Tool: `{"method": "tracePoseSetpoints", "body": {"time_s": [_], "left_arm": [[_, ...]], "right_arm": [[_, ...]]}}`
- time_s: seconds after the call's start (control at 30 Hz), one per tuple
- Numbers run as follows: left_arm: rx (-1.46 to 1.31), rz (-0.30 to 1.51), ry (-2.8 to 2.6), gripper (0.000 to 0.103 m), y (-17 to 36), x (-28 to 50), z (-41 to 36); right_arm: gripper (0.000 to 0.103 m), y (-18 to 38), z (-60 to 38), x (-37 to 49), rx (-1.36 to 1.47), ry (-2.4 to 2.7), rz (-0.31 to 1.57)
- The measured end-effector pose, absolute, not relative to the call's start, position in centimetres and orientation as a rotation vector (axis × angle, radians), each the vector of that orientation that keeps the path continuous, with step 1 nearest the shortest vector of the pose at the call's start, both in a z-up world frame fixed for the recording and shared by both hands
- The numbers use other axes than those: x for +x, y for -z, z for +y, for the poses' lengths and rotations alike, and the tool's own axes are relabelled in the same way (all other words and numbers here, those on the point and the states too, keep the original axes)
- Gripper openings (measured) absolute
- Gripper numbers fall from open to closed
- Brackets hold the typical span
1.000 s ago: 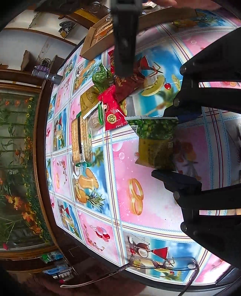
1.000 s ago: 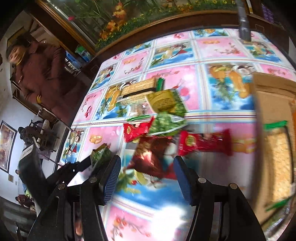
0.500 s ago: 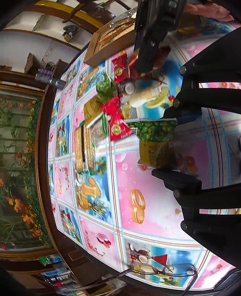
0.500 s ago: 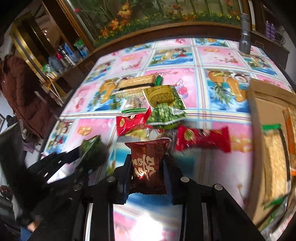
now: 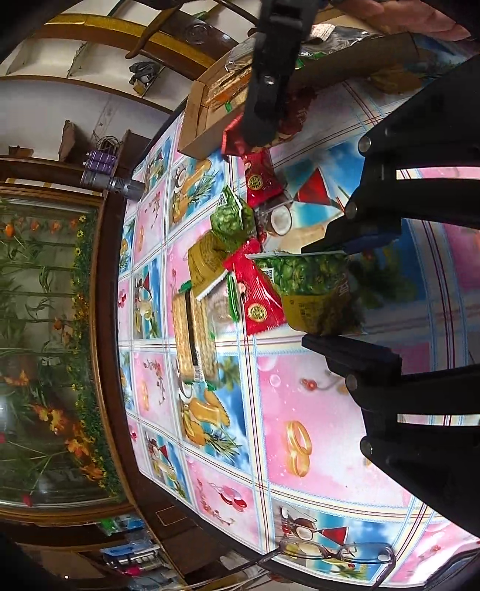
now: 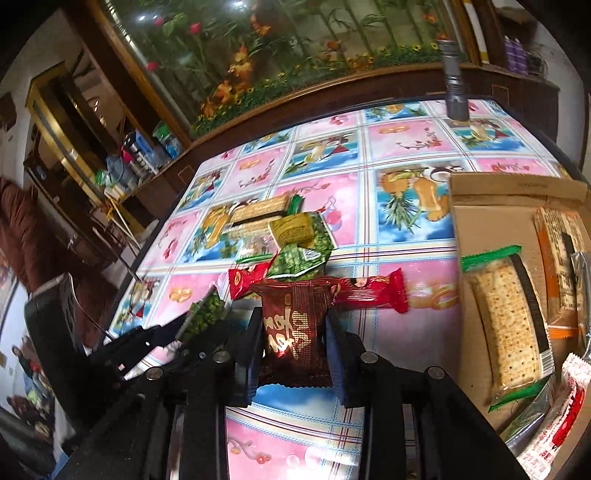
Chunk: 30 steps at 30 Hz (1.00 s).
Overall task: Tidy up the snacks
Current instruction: 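Lift the pea snack bag with the left gripper while the right lifts the dark red bag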
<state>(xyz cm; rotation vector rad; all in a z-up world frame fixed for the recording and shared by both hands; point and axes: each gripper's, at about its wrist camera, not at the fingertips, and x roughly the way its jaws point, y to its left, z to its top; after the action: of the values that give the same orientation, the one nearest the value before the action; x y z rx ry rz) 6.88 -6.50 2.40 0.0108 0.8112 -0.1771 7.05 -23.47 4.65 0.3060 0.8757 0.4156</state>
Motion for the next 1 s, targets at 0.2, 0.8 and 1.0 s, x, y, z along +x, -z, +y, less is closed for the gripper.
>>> {"method": "tracePoseSetpoints", "body": {"time_s": [0.2, 0.8, 1.0], "left_arm": [[0.034, 0.793, 0.174, 0.039, -2.5, 6.5, -6.8], [0.022, 0.772, 0.156, 0.039, -2.9, 6.3, -6.0], [-0.08, 0.78, 0.207, 0.039, -3.3, 6.5, -4.6]], "right_arm": [[0.034, -4.9, -23.5, 7.0, 0.302, -0.4, 0.859], [0.034, -5.1, -23.7, 6.9, 0.299, -0.396, 0.848], [0.034, -5.2, -23.8, 6.9, 0.301, -0.392, 0.848]]}}
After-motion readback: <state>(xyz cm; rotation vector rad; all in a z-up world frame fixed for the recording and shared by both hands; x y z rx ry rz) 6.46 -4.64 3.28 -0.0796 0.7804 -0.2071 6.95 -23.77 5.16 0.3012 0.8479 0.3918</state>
